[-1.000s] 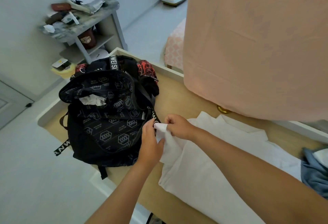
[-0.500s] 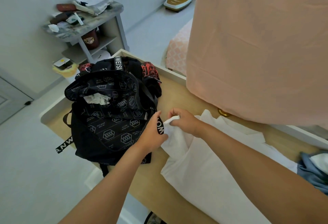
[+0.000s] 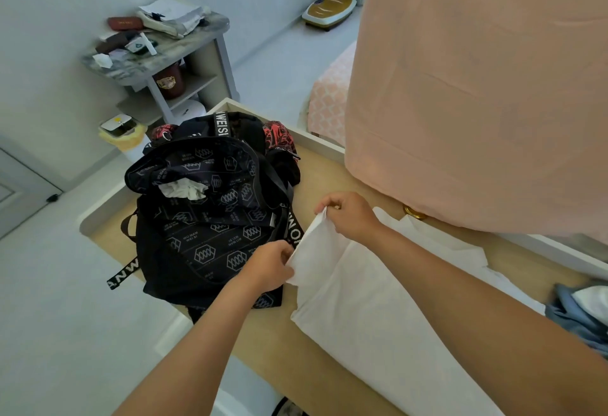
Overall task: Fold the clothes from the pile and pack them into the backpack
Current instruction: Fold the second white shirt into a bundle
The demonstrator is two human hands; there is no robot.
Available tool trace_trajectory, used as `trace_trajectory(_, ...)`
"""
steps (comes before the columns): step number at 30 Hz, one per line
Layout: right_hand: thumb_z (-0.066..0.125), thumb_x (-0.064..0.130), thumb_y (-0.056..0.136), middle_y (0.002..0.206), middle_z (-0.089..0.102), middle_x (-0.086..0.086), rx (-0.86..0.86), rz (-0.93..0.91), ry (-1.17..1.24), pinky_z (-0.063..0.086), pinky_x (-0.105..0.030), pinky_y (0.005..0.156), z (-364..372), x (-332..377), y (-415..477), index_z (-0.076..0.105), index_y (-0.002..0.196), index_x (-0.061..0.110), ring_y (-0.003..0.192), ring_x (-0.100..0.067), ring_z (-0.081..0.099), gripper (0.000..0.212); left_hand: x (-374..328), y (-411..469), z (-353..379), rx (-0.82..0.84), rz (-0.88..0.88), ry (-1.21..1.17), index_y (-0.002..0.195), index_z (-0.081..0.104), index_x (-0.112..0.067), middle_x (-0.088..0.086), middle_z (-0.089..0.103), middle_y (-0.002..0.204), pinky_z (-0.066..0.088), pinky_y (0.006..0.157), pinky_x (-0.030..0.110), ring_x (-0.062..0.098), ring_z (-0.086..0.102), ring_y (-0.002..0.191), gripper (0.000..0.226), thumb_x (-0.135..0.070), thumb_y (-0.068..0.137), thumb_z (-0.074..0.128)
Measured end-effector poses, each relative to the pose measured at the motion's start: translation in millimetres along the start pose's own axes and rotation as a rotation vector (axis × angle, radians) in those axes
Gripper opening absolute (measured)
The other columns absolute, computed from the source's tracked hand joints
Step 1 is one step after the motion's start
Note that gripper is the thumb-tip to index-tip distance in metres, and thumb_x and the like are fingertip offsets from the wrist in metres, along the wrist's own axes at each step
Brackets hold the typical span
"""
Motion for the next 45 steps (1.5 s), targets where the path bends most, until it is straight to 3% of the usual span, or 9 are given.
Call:
trace_trajectory(5, 0.057, 0.005, 0.083, 0.068, 0.069, 0.017, 0.02, 0.049, 0.019, 0.047, -0.022, 0.059, -14.8, -16.7, -20.4, 0.073, 0.073, 0.016, 0.063, 0.001, 0.06, 0.022, -19.9, -12.2, 10.9, 0.002, 0.15, 0.093, 0.073, 0.052, -0.025, -0.008, 0.053, 0.072, 0.036, 0.055, 0.019, 0.013, 0.049, 0.066, 0.024, -0.003, 0.079, 0.056)
trace_trajectory(10, 0.052, 0.015, 0.086, 0.093, 0.073, 0.013, 0.323, 0.16, -0.471, 0.053, -0.027, 0.083, -41.8, -65.5, -56.0, 0.077, 0.079, 0.027, 0.088, -0.006, 0.064, 0.029, -38.5, -16.7, 61.8, 0.566, 0.107, 0.202, 0.121, 0.054, -0.031, -0.01, 0.066, 0.095, 0.05, 0.061, 0.023, 0.008, 0.064, 0.074, 0.04, -0.03, 0.083, 0.068)
trace_trajectory(16, 0.049, 0.017, 0.096, 0.126, 0.063, 0.007, 0.256, 0.225, -0.59, 0.052, -0.032, 0.093, -22.7, -93.8, -56.5, 0.069, 0.114, 0.03, 0.108, -0.016, 0.061, 0.03, -17.7, 2.1, 86.4, 0.032, 0.167, 0.202, 0.123, 0.056, -0.021, -0.005, 0.053, 0.121, 0.049, 0.088, 0.028, 0.013, 0.054, 0.105, 0.027, -0.018, 0.096, 0.053)
trace_trajectory(21, 0.046, 0.03, 0.102, 0.141, 0.042, -0.004, 0.107, 0.189, -0.498, 0.053, -0.035, 0.077, 11.5, -85.8, -28.3, 0.038, 0.146, 0.027, 0.098, -0.025, 0.063, 0.044, 12.2, 0.7, 89.1, -0.033, 0.053, 0.235, 0.131, 0.046, -0.016, 0.0, 0.052, 0.108, 0.042, 0.075, 0.027, 0.015, 0.051, 0.093, 0.037, -0.013, 0.094, 0.052)
trace_trajectory(24, 0.049, 0.033, 0.102, 0.137, 0.049, -0.01, 0.038, 0.326, -0.37, 0.047, -0.035, 0.084, 26.1, -90.5, -11.7, 0.03, 0.149, 0.018, 0.113, -0.03, 0.058, 0.053, 21.3, 3.0, 91.0, 0.024, -0.036, 0.168, 0.112, 0.061, -0.015, -0.001, 0.062, 0.1, 0.051, 0.08, 0.033, 0.016, 0.06, 0.093, 0.02, -0.019, 0.093, 0.059)
trace_trajectory(28, 0.055, 0.034, 0.1, 0.124, 0.066, -0.007, -0.057, 0.441, -0.242, 0.047, -0.03, 0.091, 28.2, -107.4, 6.1, 0.062, 0.126, 0.011, 0.112, -0.026, 0.061, 0.035, 34.2, 1.8, 95.4, 0.079, -0.078, 0.158, 0.084, 0.062, -0.015, -0.005, 0.059, 0.081, 0.041, 0.061, 0.021, 0.013, 0.056, 0.078, 0.012, -0.023, 0.093, 0.061)
trace_trajectory(34, 0.056, 0.014, 0.098, 0.126, 0.06, -0.004, -0.186, 0.277, -0.142, 0.046, -0.026, 0.09, 30.3, -99.5, -3.6, 0.06, 0.122, 0.014, 0.109, -0.021, 0.059, 0.025, 49.8, -4.9, 93.5, 0.174, -0.16, 0.151, 0.077, 0.052, -0.019, -0.006, 0.053, 0.078, 0.038, 0.059, 0.023, 0.01, 0.05, 0.069, 0.019, -0.027, 0.093, 0.059)
trace_trajectory(39, 0.055, 0.001, 0.084, 0.132, 0.051, -0.006, -0.138, -0.24, -0.656, 0.047, -0.037, 0.09, 50.6, -114.2, -56.6, 0.055, 0.131, 0.021, 0.111, -0.025, 0.054, 0.052, 34.9, -12.7, 91.7, 0.196, -0.122, 0.195, 0.088, 0.058, -0.022, -0.008, 0.059, 0.085, 0.037, 0.056, 0.021, 0.009, 0.056, 0.077, 0.013, -0.033, 0.084, 0.062)
trace_trajectory(45, 0.047, 0.002, 0.088, 0.132, 0.051, -0.003, 0.125, -0.174, -0.905, 0.035, -0.037, 0.098, 45.2, -105.0, -62.9, 0.057, 0.131, 0.024, 0.114, -0.025, 0.049, 0.049, 26.2, -19.1, 93.0, 0.245, -0.08, 0.211, 0.102, 0.062, -0.019, -0.005, 0.063, 0.098, 0.043, 0.062, 0.021, 0.014, 0.06, 0.091, 0.023, -0.029, 0.081, 0.067)
Point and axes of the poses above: each hand's wrist, its own y-axis towards the middle knuckle, its own z-axis out of the palm, x = y × z, the point moved 2 cm from there along y, towards the middle knuckle
